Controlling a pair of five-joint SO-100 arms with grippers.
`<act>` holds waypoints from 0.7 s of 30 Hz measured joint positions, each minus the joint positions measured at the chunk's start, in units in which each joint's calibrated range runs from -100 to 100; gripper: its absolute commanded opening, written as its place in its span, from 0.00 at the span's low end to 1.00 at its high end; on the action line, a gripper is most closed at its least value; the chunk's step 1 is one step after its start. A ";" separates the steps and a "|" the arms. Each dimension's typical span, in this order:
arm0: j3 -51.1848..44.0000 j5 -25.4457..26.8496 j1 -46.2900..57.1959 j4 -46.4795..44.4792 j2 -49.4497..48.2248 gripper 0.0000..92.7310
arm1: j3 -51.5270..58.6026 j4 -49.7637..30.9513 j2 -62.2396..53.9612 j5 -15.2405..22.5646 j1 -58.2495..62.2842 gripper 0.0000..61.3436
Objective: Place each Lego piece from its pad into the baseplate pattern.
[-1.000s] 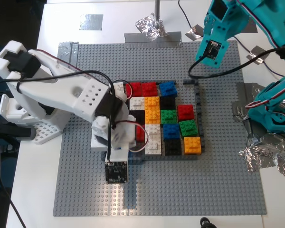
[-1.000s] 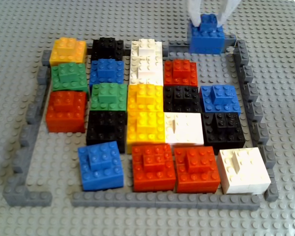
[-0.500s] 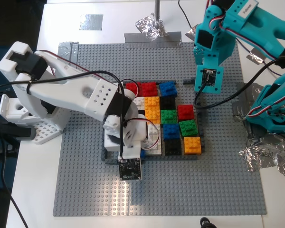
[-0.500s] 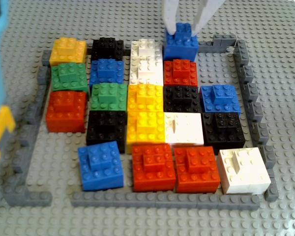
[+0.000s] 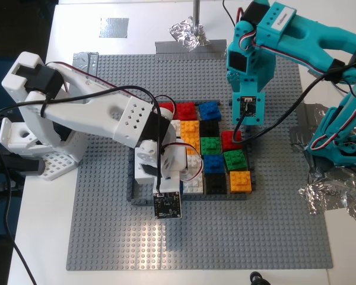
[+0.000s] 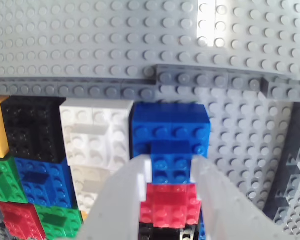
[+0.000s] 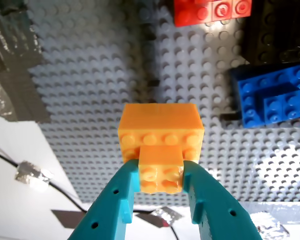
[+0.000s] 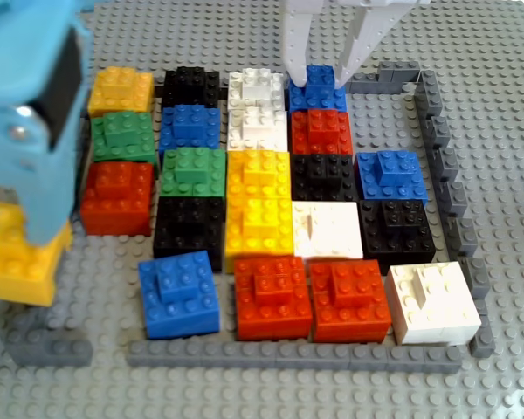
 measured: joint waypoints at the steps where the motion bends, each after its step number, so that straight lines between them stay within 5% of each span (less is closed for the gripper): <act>1: 0.00 -0.16 -0.22 -0.43 0.17 0.02 | 0.00 0.00 0.00 -0.05 -0.18 0.00; 4: 0.00 -0.31 -0.96 -0.52 1.27 0.02 | 0.00 0.00 0.00 -0.24 -0.45 0.05; 8: 0.00 -0.31 -1.33 -0.87 1.52 0.02 | 0.00 0.32 0.00 0.15 -0.45 0.27; 21: -5.85 -1.15 -2.44 -2.09 7.95 0.02 | -6.38 8.05 0.00 -1.47 -1.64 0.30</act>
